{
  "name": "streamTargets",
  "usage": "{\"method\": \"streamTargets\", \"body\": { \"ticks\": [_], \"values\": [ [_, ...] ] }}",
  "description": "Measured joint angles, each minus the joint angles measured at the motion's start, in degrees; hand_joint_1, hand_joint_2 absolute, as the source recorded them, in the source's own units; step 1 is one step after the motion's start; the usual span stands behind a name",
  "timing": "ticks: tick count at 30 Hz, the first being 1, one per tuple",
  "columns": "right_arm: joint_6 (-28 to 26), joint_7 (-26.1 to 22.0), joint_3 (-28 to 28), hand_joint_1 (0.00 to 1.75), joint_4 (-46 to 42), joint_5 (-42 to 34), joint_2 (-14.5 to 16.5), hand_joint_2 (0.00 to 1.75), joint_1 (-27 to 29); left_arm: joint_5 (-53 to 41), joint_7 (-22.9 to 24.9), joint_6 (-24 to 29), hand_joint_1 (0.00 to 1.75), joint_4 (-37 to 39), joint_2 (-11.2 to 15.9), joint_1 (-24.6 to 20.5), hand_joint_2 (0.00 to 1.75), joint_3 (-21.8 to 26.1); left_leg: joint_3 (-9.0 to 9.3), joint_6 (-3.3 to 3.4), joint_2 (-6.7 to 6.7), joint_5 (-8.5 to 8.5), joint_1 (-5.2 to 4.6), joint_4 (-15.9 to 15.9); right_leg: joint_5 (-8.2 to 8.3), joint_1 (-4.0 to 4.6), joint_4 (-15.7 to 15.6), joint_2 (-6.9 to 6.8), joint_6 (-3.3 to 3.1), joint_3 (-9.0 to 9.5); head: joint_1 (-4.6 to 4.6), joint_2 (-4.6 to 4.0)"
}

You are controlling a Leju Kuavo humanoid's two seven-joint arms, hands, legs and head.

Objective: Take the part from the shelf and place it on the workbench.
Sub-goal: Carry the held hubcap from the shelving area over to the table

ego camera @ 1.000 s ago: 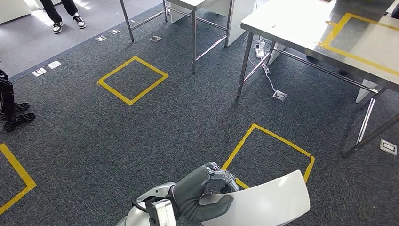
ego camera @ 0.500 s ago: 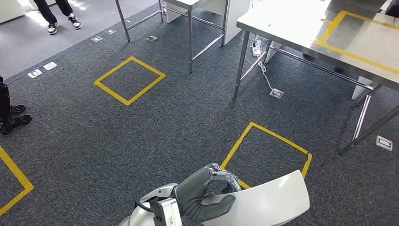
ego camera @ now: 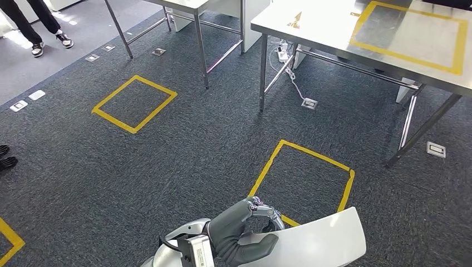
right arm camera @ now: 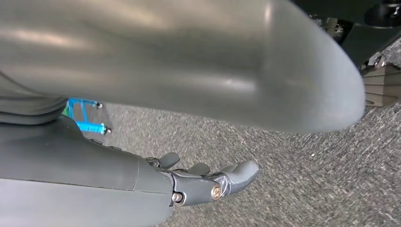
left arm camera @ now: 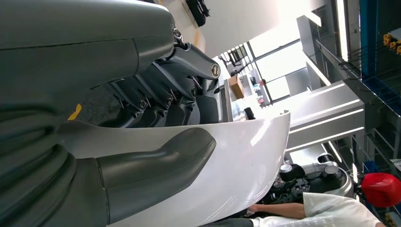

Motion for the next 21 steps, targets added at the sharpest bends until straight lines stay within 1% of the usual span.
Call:
{"method": "streamTargets", "body": {
  "ticks": [1, 2, 3, 4, 5, 6, 7, 8, 9, 10, 11, 12, 13, 14, 15, 16, 17, 18, 19, 20, 21],
  "values": [
    [0.0, 0.0, 0.0, 0.00, 0.0, 0.0, 0.0, 0.00, 0.0, 0.0, 0.0, 0.0, 1.75, 0.0, 0.0, 0.0, 1.75, 0.0, 1.84, 0.43, -0.73, 2.22, -0.08, -4.0, 0.04, 0.02, 0.0, 0.60, 0.06, 0.03, -0.02, 0.00],
    [0.0, 0.0, 0.0, 0.00, 0.0, 0.1, 0.1, 0.00, 0.0, 0.0, 0.0, 0.0, 1.75, 0.0, 0.0, 0.0, 1.75, 0.0, 3.55, 0.80, -1.83, 3.76, -0.18, -7.9, 0.09, 0.08, 0.0, 1.12, 0.24, 0.00, 0.00, 0.00],
    [-0.1, 0.0, 0.0, 0.00, 0.0, 0.1, 0.1, 0.00, -0.1, 0.0, 0.0, 0.0, 1.75, 0.0, 0.0, 0.0, 1.75, 0.0, 4.85, 1.04, -2.67, 4.81, -0.29, -10.9, 0.19, 0.06, 0.0, 1.65, 0.50, -0.10, -0.05, 0.00],
    [-0.1, 0.0, 0.0, 0.00, 0.0, 0.2, 0.1, 0.00, 0.0, 0.0, 0.0, 0.0, 1.75, 0.0, 0.0, 0.0, 1.75, 0.0, 5.45, 1.19, -3.23, 5.11, -0.46, -12.4, 0.29, -0.02, 0.0, 2.05, 0.85, -0.25, -0.08, 0.00],
    [-0.1, 0.0, 0.0, 0.00, 0.0, 0.2, 0.2, 0.00, 0.0, 0.0, 0.0, 0.0, 1.75, 0.0, 0.0, 0.0, 1.75, 0.0, 5.50, 1.27, -3.28, 5.01, -0.64, -12.8, 0.43, -0.11, -0.2, 2.41, 1.29, -0.37, -0.12, 0.00],
    [-0.1, 0.1, 0.0, 0.00, 0.0, 0.2, 0.2, 0.00, 0.0, 0.0, 0.0, 0.0, 1.75, 0.0, 0.0, -0.1, 1.75, 0.0, 5.58, 1.48, -2.78, 5.22, -0.67, -13.0, 0.59, -0.23, -0.3, 2.82, 1.73, -0.44, -0.19, 0.00],
    [-0.1, 0.2, 0.0, 0.00, 0.0, 0.2, 0.1, 0.00, 0.1, 0.0, 0.0, 0.0, 1.75, 0.0, -0.1, -0.1, 1.75, 0.0, 5.72, 1.78, -2.27, 5.44, -0.63, -13.3, 0.59, -0.27, -0.3, 2.70, 2.07, -0.49, -0.18, 0.00],
    [0.0, 0.2, 0.0, 0.00, 0.0, 0.2, 0.1, 0.00, 0.1, 0.0, 0.0, -0.1, 1.75, 0.0, -0.2, -0.1, 1.75, 0.0, 5.89, 2.17, -1.74, 5.71, -0.51, -13.7, 0.10, -0.21, 0.4, 2.01, 2.31, -0.83, -0.08, 0.00],
    [0.0, 0.3, 0.0, 0.00, 0.0, 0.2, 0.1, 0.00, 0.1, 0.0, 0.0, -0.1, 1.75, 0.0, -0.2, -0.1, 1.75, 0.0, 6.02, 2.50, -1.09, 5.95, -0.35, -14.0, -1.05, -0.11, 2.2, 0.98, 2.49, -1.71, 0.10, 0.00],
    [0.0, 0.3, 0.0, 0.00, 0.0, 0.2, 0.1, 0.00, 0.0, 0.0, 0.0, -0.1, 1.75, 0.1, -0.3, -0.1, 1.75, 0.0, 6.04, 2.72, -0.41, 6.06, -0.34, -14.2, -2.74, -0.05, 5.2, -0.30, 2.59, -3.12, 0.27, 0.00],
    [0.0, 0.3, 0.0, 0.00, 0.0, 0.3, 0.1, 0.00, 0.0, 0.0, 0.0, -0.1, 1.75, 0.1, -0.3, -0.1, 1.75, 0.0, 6.00, 2.91, 0.22, 6.07, -0.39, -14.2, -4.64, 0.03, 8.9, -1.22, 2.73, -4.94, 0.44, 0.00],
    [0.0, 0.3, 0.0, 0.00, 0.0, 0.2, 0.1, 0.00, 0.0, 0.0, 0.0, -0.1, 1.75, 0.3, -0.3, 0.0, 1.75, 0.0, 5.95, 3.00, 0.92, 6.02, -0.45, -14.1, -6.07, 0.03, 12.4, -1.63, 2.88, -6.63, 0.51, 0.00],
    [0.0, 0.3, 0.0, 0.00, 0.0, 0.2, 0.1, 0.00, 0.0, 0.0, 0.0, -0.1, 1.75, 0.4, -0.3, 0.0, 1.75, 0.0, 5.93, 3.04, 1.59, 5.96, -0.50, -14.1, -6.56, 0.02, 14.5, -1.82, 2.98, -7.62, 0.52, 0.00],
    [0.0, 0.3, 0.0, 0.00, 0.0, 0.2, 0.1, 0.00, 0.1, 0.0, 0.0, -0.1, 1.75, 0.4, -0.3, 0.0, 1.75, 0.0, 5.92, 3.04, 2.21, 5.90, -0.53, -14.0, -5.97, 0.02, 14.4, -1.96, 3.04, -7.52, 0.53, 0.00],
    [0.0, 0.3, 0.0, 0.00, 0.0, 0.2, 0.1, 0.00, 0.1, 0.0, 0.0, -0.1, 1.75, 0.5, -0.3, 0.0, 1.75, 0.0, 5.94, 2.99, 2.76, 5.82, -0.53, -14.0, -4.52, 0.02, 12.3, -2.19, 3.05, -6.30, 0.55, 0.00],
    [0.0, 0.3, 0.0, 0.00, 0.0, 0.2, 0.0, 0.00, 0.1, 0.0, 0.0, -0.1, 1.75, 0.5, -0.3, 0.0, 1.75, 0.0, 5.97, 2.86, 3.25, 5.70, -0.54, -13.8, -2.62, 0.04, 8.3, -2.86, 2.98, -4.09, 0.56, 0.00],
    [0.0, 0.3, 0.0, 0.00, 0.0, 0.2, 0.0, 0.00, 0.1, 0.0, 0.0, -0.1, 1.75, 0.5, -0.3, -0.1, 1.75, 0.0, 6.00, 2.66, 3.65, 5.53, -0.67, -13.7, -1.23, 0.17, 4.5, -3.89, 2.74, -1.96, 0.58, 0.00],
    [0.0, 0.3, 0.0, 0.00, 0.0, 0.2, -0.1, 0.00, 0.0, 0.0, 0.0, -0.1, 1.75, 0.5, -0.4, -0.1, 1.75, 0.0, 6.03, 2.41, 3.98, 5.32, -0.81, -13.5, -0.33, 0.30, 1.5, -4.68, 2.40, -0.38, 0.56, 0.00],
    [0.0, 0.3, 0.0, 0.00, 0.0, 0.2, -0.1, 0.00, 0.0, 0.0, 0.0, -0.2, 1.75, 0.5, -0.4, -0.2, 1.75, 0.0, 6.09, 2.14, 4.27, 5.15, -0.94, -13.4, 0.02, 0.45, -0.2, -5.26, 2.03, 0.49, 0.53, 0.00],
    [0.0, 0.2, 0.0, 0.00, 0.0, 0.2, -0.1, 0.00, -0.1, 0.1, 0.0, -0.3, 1.75, 0.5, -0.5, -0.2, 1.75, 0.0, 6.17, 1.87, 4.53, 5.04, -1.04, -13.4, -0.06, 0.61, -0.6, -5.30, 1.64, 0.52, 0.49, 0.00],
    [0.0, 0.2, 0.0, 0.00, 0.0, 0.2, -0.1, 0.00, 0.0, 0.1, 0.0, -0.4, 1.75, 0.5, -0.5, -0.2, 1.75, 0.0, 6.29, 1.62, 4.86, 4.98, -1.07, -13.4, 0.06, 0.59, -0.7, -4.83, 1.32, 0.44, 0.45, 0.00]
  ]
}}
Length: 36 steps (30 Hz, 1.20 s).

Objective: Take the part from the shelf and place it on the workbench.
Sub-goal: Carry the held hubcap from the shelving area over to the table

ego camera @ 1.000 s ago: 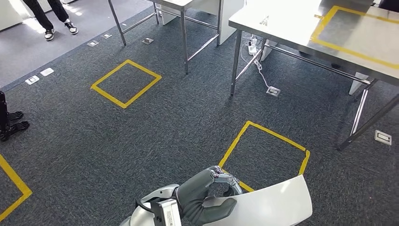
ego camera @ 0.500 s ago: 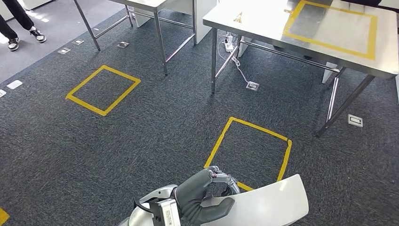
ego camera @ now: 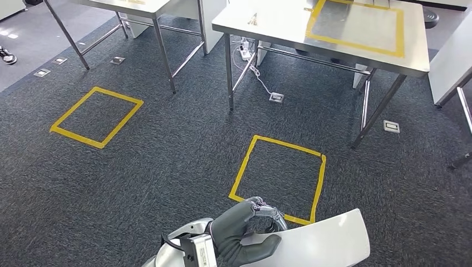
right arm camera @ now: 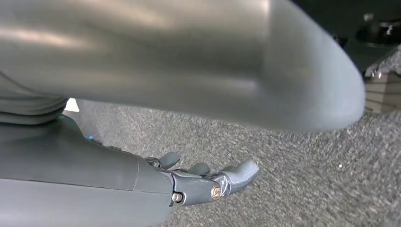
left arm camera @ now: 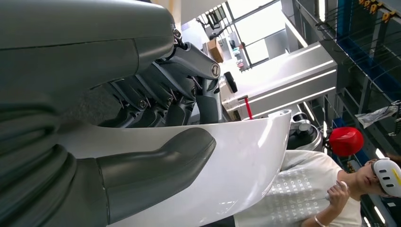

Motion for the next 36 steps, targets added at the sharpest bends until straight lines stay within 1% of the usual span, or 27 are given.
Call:
{"method": "streamTargets", "body": {
  "ticks": [1, 2, 3, 4, 5, 6, 7, 8, 9, 10, 11, 12, 13, 14, 15, 17, 18, 22, 25, 27, 31, 36],
  "values": [
    [0.0, 0.0, 0.0, 0.00, 0.0, 0.0, 0.0, 0.00, 0.0, 0.1, 0.0, -0.1, 1.75, 0.0, -0.1, -0.1, 1.75, 0.0, 0.05, -0.29, 0.05, -0.09, 0.07, 0.1, 0.15, -0.13, -0.1, 0.40, -0.30, -0.01, 0.02, 0.00],
    [0.0, 0.0, 0.0, 0.00, 0.0, 0.0, 0.0, 0.00, 0.0, 0.1, 0.0, -0.1, 1.75, 0.0, -0.1, -0.1, 1.75, 0.0, -0.10, -0.65, -0.59, -0.55, 0.17, 0.6, 0.32, -0.31, -0.3, 0.83, -0.61, 0.01, -0.04, 0.00],
    [0.0, 0.0, 0.0, 0.00, 0.0, 0.1, 0.0, 0.00, 0.0, 0.2, 0.0, -0.1, 1.75, 0.0, -0.2, -0.2, 1.75, 0.0, -0.72, -1.02, -1.63, -1.64, 0.28, 2.2, 0.50, -0.52, -0.4, 1.26, -0.91, 0.04, -0.13, 0.00],
    [0.0, 0.0, 0.0, 0.00, 0.0, 0.1, 0.0, 0.00, 0.0, 0.2, -0.1, -0.1, 1.75, 0.0, -0.2, -0.2, 1.75, 0.0, -1.91, -1.38, -2.89, -3.31, 0.48, 4.9, 0.63, -0.67, -0.5, 1.71, -1.11, 0.04, -0.25, 0.00],
    [0.0, 0.0, 0.0, 0.00, 0.0, 0.1, 0.0, 0.00, -0.1, 0.2, -0.1, -0.1, 1.75, 0.1, -0.1, -0.2, 1.75, 0.0, -3.57, -1.68, -3.95, -5.31, 0.60, 8.6, 0.68, -0.70, -0.5, 2.15, -1.24, -0.04, -0.39, 0.00],
    [0.0, 0.0, 0.0, 0.00, 0.0, 0.2, 0.0, 0.00, -0.1, 0.3, -0.1, -0.1, 1.75, 0.2, 0.0, -0.1, 1.75, 0.0, -5.33, -1.89, -4.40, -7.02, 0.70, 12.4, 0.70, -0.70, -0.5, 2.60, -1.29, -0.11, -0.48, 0.00],
    [0.0, 0.1, 0.0, 0.00, 0.0, 0.2, 0.0, 0.00, -0.1, 0.3, -0.1, -0.1, 1.75, 0.4, 0.0, -0.1, 1.75, 0.0, -6.62, -2.04, -4.52, -7.84, 0.79, 15.1, 0.72, -0.71, -0.5, 3.04, -1.29, -0.16, -0.54, 0.00],
    [0.0, 0.1, 0.0, 0.00, 0.0, 0.2, 0.0, 0.00, 0.0, 0.3, 0.0, -0.1, 1.75, 0.4, 0.1, -0.1, 1.75, 0.0, -7.05, -2.13, -4.55, -7.52, 0.88, 15.9, 0.73, -0.73, -0.4, 3.46, -1.25, -0.19, -0.56, 0.00],
    [0.0, 0.1, 0.0, 0.00, 0.0, 0.2, 0.0, 0.00, 0.0, 0.3, 0.1, -0.1, 1.75, 0.5, 0.1, -0.1, 1.75, 0.0, -6.33, -2.16, -4.58, -6.05, 1.00, 14.3, 0.75, -0.79, -0.4, 3.88, -1.15, -0.18, -0.58, 0.00],
    [0.0, 0.1, 0.0, 0.00, 0.0, 0.2, 0.0, 0.00, 0.0, 0.3, 0.1, -0.1, 1.75, 0.5, 0.1, -0.1, 1.75, 0.0, -4.81, -2.16, -4.67, -4.03, 1.13, 11.1, 0.75, -0.88, -0.3, 4.25, -1.00, -0.17, -0.59, 0.00],
    [0.0, 0.1, 0.0, 0.00, 0.0, 0.3, 0.0, 0.00, 0.0, 0.3, 0.2, -0.1, 1.75, 0.5, 0.1, -0.1, 1.75, 0.0, -2.95, -2.15, -4.98, -2.29, 1.26, 7.1, 0.73, -0.95, -0.2, 4.59, -0.73, -0.20, -0.62, 0.00],
    [0.0, 0.2, 0.0, 0.00, 0.0, 0.3, 0.0, 0.00, 0.0, 0.2, 0.2, -0.1, 1.75, 0.5, 0.1, -0.2, 1.75, 0.0, -1.46, -1.95, -5.31, -0.99, 1.29, 3.7, 0.69, -0.92, 0.0, 4.88, -0.35, -0.27, -0.68, 0.00],
    [0.0, 0.3, 0.0, 0.00, 0.0, 0.5, -0.1, 0.00, 0.0, 0.2, 0.3, 0.0, 1.75, 0.5, 0.0, -0.2, 1.75, 0.0, -0.64, -1.66, -5.58, -0.38, 1.30, 1.6, 0.68, -0.86, 0.1, 5.05, 0.04, -0.37, -0.71, 0.00],
    [0.0, 0.5, 0.0, 0.00, 0.0, 0.6, -0.1, 0.00, 0.0, 0.1, 0.4, 0.0, 1.75, 0.5, 0.0, -0.2, 1.75, 0.0, -0.31, -1.34, -5.79, -0.20, 1.27, 0.6, 0.59, -0.77, 0.1, 5.16, 0.05, -0.48, -0.74, 0.00],
    [0.0, 0.7, 0.0, 0.00, 0.0, 0.8, -0.1, 0.00, 0.0, 0.1, 0.4, 0.1, 1.75, 0.5, -0.1, -0.2, 1.75, 0.0, -0.39, -0.99, -5.79, 0.00, 1.19, 0.5, 0.62, -0.68, 0.1, 5.17, -0.21, -0.54, -0.72, 0.00],
    [0.0, 0.9, 0.0, 0.00, 0.0, 1.0, -0.1, 0.00, 0.0, 0.0, 0.6, 0.2, 1.75, 0.5, -0.3, -0.3, 1.75, 0.0, -0.41, -0.62, -5.76, 0.20, 1.11, 0.4, 0.80, -0.68, -0.1, 5.08, -0.89, -0.49, -0.62, 0.00],
    [0.0, 1.0, 0.0, 0.00, 0.0, 1.1, -0.1, 0.00, 0.0, -0.1, 0.6, 0.2, 1.75, 0.5, -0.3, -0.3, 1.75, 0.0, -0.43, -0.45, -5.76, 0.23, 1.05, 0.4, 1.02, -0.70, -0.3, 5.06, -0.86, -0.41, -0.57, 0.00],
    [0.0, 1.1, 0.0, 0.00, 0.0, 1.1, -0.1, 0.00, -0.1, -0.1, 0.7, 0.2, 1.75, 0.5, -0.5, -0.4, 1.75, 0.0, -0.51, 0.09, -5.75, 0.28, 0.88, 0.4, 1.43, -0.81, -0.9, 5.06, -0.01, -0.14, -0.52, 0.00],
    [0.0, 1.1, 0.0, 0.00, 0.0, 1.1, -0.1, 0.00, -0.1, -0.1, 0.7, 0.2, 1.75, 0.5, -0.5, -0.4, 1.75, 0.0, -0.55, 0.29, -5.74, 0.27, 0.74, 0.5, 1.51, -0.96, -1.1, 5.06, 0.97, -0.07, -0.51, 0.00],
    [0.0, 1.1, 0.0, 0.00, 0.0, 1.1, -0.1, 0.00, -0.1, -0.1, 0.7, 0.2, 1.75, 0.5, -0.5, -0.4, 1.75, 0.0, -0.55, 0.32, -5.74, 0.26, 0.67, 0.5, 1.50, -1.05, -1.2, 5.05, 1.40, -0.07, -0.52, 0.00],
    [0.0, 1.2, 0.0, 0.00, 0.0, 1.6, -0.1, 0.00, -0.1, -0.1, 1.0, 0.2, 1.75, 0.5, -0.5, -0.7, 1.75, 0.0, -0.54, 0.32, -5.75, 0.26, 0.65, 0.5, 1.44, -1.05, -1.2, 5.05, 1.53, -0.11, -0.53, 0.00],
    [0.0, 1.6, 0.0, 0.00, 0.0, 1.7, -0.1, 0.00, -0.1, -0.1, 1.6, 0.3, 1.75, 1.1, -0.8, -1.2, 1.75, -0.2, -0.53, 0.30, -5.74, 0.27, 0.70, 0.5, 1.43, -1.01, -1.1, 5.03, 1.53, -0.18, -0.53, 0.00]
  ]
}}
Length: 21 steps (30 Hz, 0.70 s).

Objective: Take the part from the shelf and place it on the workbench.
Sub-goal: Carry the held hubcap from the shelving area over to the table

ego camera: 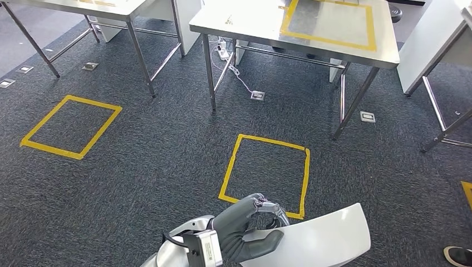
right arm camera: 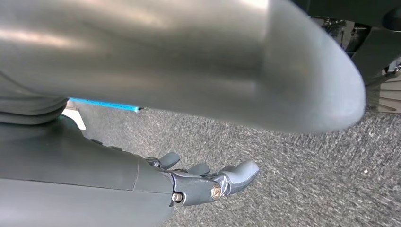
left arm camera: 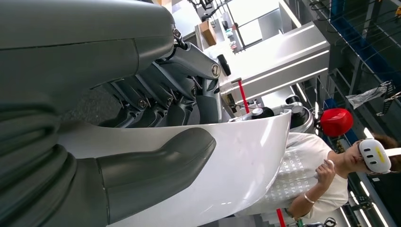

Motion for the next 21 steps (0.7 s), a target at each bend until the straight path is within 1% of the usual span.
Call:
{"method": "streamTargets", "body": {
  "ticks": [8, 9, 11, 12, 13, 14, 15, 16, 17, 18, 19, 20, 21],
  "values": [
    [0.0, -0.6, 0.0, 0.00, 0.0, -0.2, 0.0, 0.00, 0.0, -0.1, -0.2, 0.0, 1.75, 1.0, -0.1, -0.1, 1.75, -0.1, -0.02, 0.03, 0.00, -0.02, -0.10, 0.1, 0.06, -0.03, 0.0, 0.01, 0.05, -0.01, 0.00, 0.00],
    [0.0, -0.7, 0.0, 0.00, 0.0, -0.4, 0.0, 0.00, 0.0, -0.2, -0.2, 0.0, 1.75, 1.0, -0.1, -0.1, 1.75, -0.1, -0.03, 0.21, 0.01, -0.02, -0.21, 0.1, 0.17, -0.15, -0.2, 0.05, 0.22, 0.04, -0.01, 0.00],
    [0.0, -0.8, 0.0, 0.00, 0.0, -0.7, 0.1, 0.00, 0.0, -0.3, -0.4, 0.0, 1.75, 1.1, -0.2, -0.1, 1.75, -0.1, 0.31, 0.79, 0.31, 0.43, -0.24, -0.7, 0.41, -0.28, -0.6, -0.03, 0.67, 0.21, -0.03, 0.00],
    [0.0, -0.8, 0.0, 0.00, 0.0, -0.7, 0.1, 0.00, 0.0, -0.3, -0.4, 0.0, 1.75, 1.0, -0.3, -0.1, 1.75, -0.1, 0.61, 1.18, 0.57, 0.83, -0.09, -1.4, -0.01, -0.29, -0.1, -0.44, 0.76, -0.02, -0.01, 0.00],
    [0.0, -0.8, 0.0, 0.00, 0.0, -0.7, 0.1, 0.00, 0.0, -0.3, -0.4, 0.0, 1.75, 1.0, -0.5, -0.2, 1.75, -0.1, 0.88, 1.46, 0.90, 1.23, 0.07, -2.1, -1.09, -0.19, 1.6, -0.94, 0.74, -0.80, 0.08, 0.00],
    [0.0, -0.8, -0.1, 0.00, 0.0, -0.8, 0.0, 0.00, -0.1, -0.4, -0.4, 0.0, 1.75, 1.0, -0.6, -0.2, 1.75, -0.1, 1.03, 1.65, 1.27, 1.50, 0.21, -2.5, -2.77, -0.22, 4.5, -1.48, 0.65, -2.17, 0.18, 0.00],
    [0.0, -0.8, -0.1, 0.00, 0.0, -0.8, 0.0, 0.00, -0.1, -0.4, -0.4, 0.0, 1.75, 1.1, -0.6, -0.2, 1.75, -0.1, 1.02, 1.75, 1.58, 1.57, 0.21, -2.7, -4.69, -0.17, 8.2, -1.80, 0.66, -4.00, 0.27, 0.00],
    [0.0, -0.8, -0.2, 0.00, 0.0, -0.8, 0.0, 0.00, 0.0, -0.4, -0.4, 0.0, 1.75, 1.2, -0.6, -0.2, 1.75, -0.1, 0.94, 1.72, 1.94, 1.56, 0.20, -2.6, -6.27, -0.21, 12.0, -1.90, 0.74, -5.84, 0.34, 0.00],
    [0.0, -0.8, -0.3, 0.00, 0.0, -0.8, 0.0, 0.00, 0.0, -0.4, -0.4, 0.0, 1.75, 1.2, -0.6, -0.2, 1.75, -0.1, 0.86, 1.63, 2.29, 1.50, 0.21, -2.5, -6.99, -0.28, 14.4, -1.96, 0.86, -7.07, 0.36, 0.00],
    [0.0, -0.8, -0.3, 0.00, 0.0, -0.9, 0.0, 0.00, 0.0, -0.5, -0.4, 0.0, 1.75, 1.3, -0.6, -0.1, 1.75, -0.1, 0.80, 1.44, 2.62, 1.38, 0.26, -2.4, -6.62, -0.39, 14.9, -2.08, 0.99, -7.27, 0.37, 0.00],
    [0.0, -0.8, -0.4, 0.00, 0.0, -0.9, 0.0, 0.00, 0.1, -0.5, -0.4, 0.0, 1.75, 1.3, -0.6, -0.2, 1.75, -0.1, 0.75, 1.15, 2.91, 1.19, 0.38, -2.1, -5.36, -0.53, 13.2, -2.32, 1.12, -6.36, 0.38, 0.00],
    [0.0, -0.8, -0.4, 0.00, 0.0, -1.0, 0.0, 0.00, 0.0, -0.5, -0.4, 0.0, 1.75, 1.3, -0.6, -0.2, 1.75, -0.1, 0.72, 0.74, 3.18, 0.91, 0.54, -1.7, -3.50, -0.71, 9.6, -2.83, 1.29, -4.35, 0.38, 0.00],
    [0.0, -0.8, -0.4, 0.00, 0.0, -1.1, 0.0, 0.00, 0.0, -0.5, -0.4, 0.0, 1.75, 1.3, -0.7, -0.2, 1.75, -0.1, 0.66, 0.22, 3.40, 0.56, 0.56, -1.2, -2.22, -0.76, 6.1, -3.54, 1.35, -2.39, 0.45, 0.00]
  ]
}}
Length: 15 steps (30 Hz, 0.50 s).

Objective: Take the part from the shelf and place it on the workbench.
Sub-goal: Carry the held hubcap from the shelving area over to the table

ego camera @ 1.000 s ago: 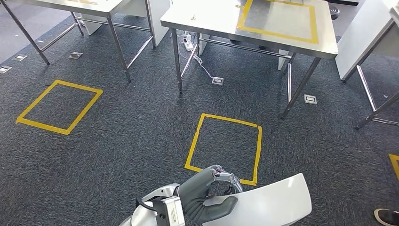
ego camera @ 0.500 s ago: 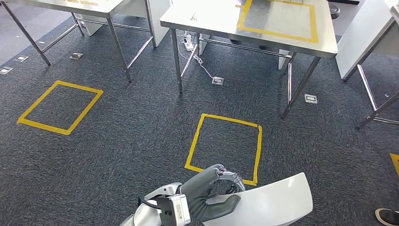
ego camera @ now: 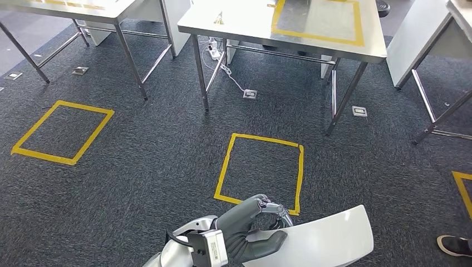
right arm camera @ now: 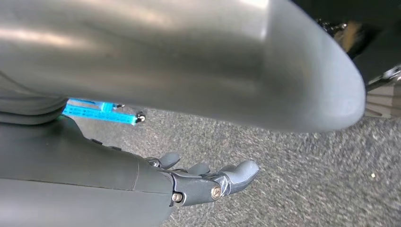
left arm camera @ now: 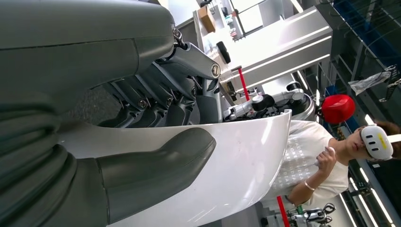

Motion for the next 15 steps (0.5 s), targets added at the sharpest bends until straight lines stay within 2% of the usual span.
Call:
{"method": "streamTargets", "body": {
  "ticks": [2, 5, 7, 8, 10, 11, 12, 13, 15],
  "values": [
    [0.0, 0.0, 0.0, 0.00, 0.0, 0.0, 0.1, 0.00, -0.1, 0.0, 0.0, 0.0, 1.75, 0.0, -0.1, 0.0, 1.75, 0.0, -0.16, -1.03, 0.31, -0.74, -0.20, 0.9, 1.06, 0.06, -4.2, -0.87, -0.62, 2.23, 0.12, 0.00],
    [0.0, 0.0, -0.1, 0.00, 0.0, -0.1, 0.1, 0.00, -0.1, 0.0, 0.0, 0.0, 1.75, -0.1, -0.1, -0.1, 1.75, 0.0, 0.04, -2.10, 0.69, -1.09, -0.22, 1.0, 0.88, 0.22, -4.2, -0.28, -2.18, 1.96, -0.10, 0.00],
    [0.0, 0.0, -0.2, 0.00, 0.0, -0.1, 0.1, 0.00, -0.1, 0.0, 0.0, 0.0, 1.75, -0.1, -0.2, -0.2, 1.75, 0.0, -0.61, -2.67, -0.09, -2.54, 0.07, 2.8, 1.04, 0.16, -4.3, 0.16, -2.97, 1.89, -0.23, 0.00],
    [0.0, 0.0, -0.3, 0.00, 0.0, -0.1, 0.1, 0.00, -0.1, 0.0, 0.0, 0.0, 1.75, -0.1, -0.2, -0.2, 1.75, 0.0, -1.75, -2.86, -0.81, -4.18, 0.15, 5.5, 1.11, 0.14, -4.4, 0.38, -3.27, 1.86, -0.34, 0.00],
    [0.0, 0.0, -0.4, 0.00, 0.0, -0.1, 0.1, 0.00, -0.1, 0.0, 0.0, 0.0, 1.75, 0.0, -0.1, -0.2, 1.75, 0.0, -5.22, -2.95, -1.89, -7.95, 0.15, 13.1, 1.14, 0.32, -4.4, 0.93, -3.60, 1.71, -0.57, 0.00],
    [0.0, 0.0, -0.5, 0.00, 0.0, -0.1, 0.1, 0.00, -0.1, 0.0, 0.0, 0.0, 1.75, 0.1, 0.0, -0.2, 1.75, 0.0, -6.62, -2.89, -2.07, -8.88, 0.14, 16.0, 1.16, 0.43, -4.4, 1.27, -3.66, 1.65, -0.62, 0.00],
    [0.0, 0.1, -0.5, 0.00, 0.0, -0.1, 0.1, 0.00, -0.1, 0.0, 0.0, 0.0, 1.75, 0.2, 0.0, -0.1, 1.75, 0.0, -7.15, -2.74, -2.15, -8.68, 0.13, 17.0, 1.18, 0.53, -4.4, 1.65, -3.67, 1.62, -0.66, 0.00],
    [0.0, 0.1, -0.5, 0.00, 0.0, -0.1, 0.1, 0.00, 0.0, 0.0, 0.0, 0.0, 1.75, 0.3, 0.0, -0.1, 1.75, 0.0, -6.57, -2.50, -2.24, -7.36, 0.12, 15.7, 1.22, 0.60, -4.4, 2.09, -3.64, 1.62, -0.67, 0.00],
    [0.0, 0.1, -0.5, 0.00, 0.0, 0.0, 0.1, 0.00, 0.0, 0.0, 0.0, 0.0, 1.75, 0.3, 0.1, -0.2, 1.75, 0.0, -3.09, -1.85, -3.10, -3.47, 0.07, 8.3, 1.35, 0.65, -4.3, 3.01, -3.43, 1.67, -0.73, 0.00]
  ]
}}
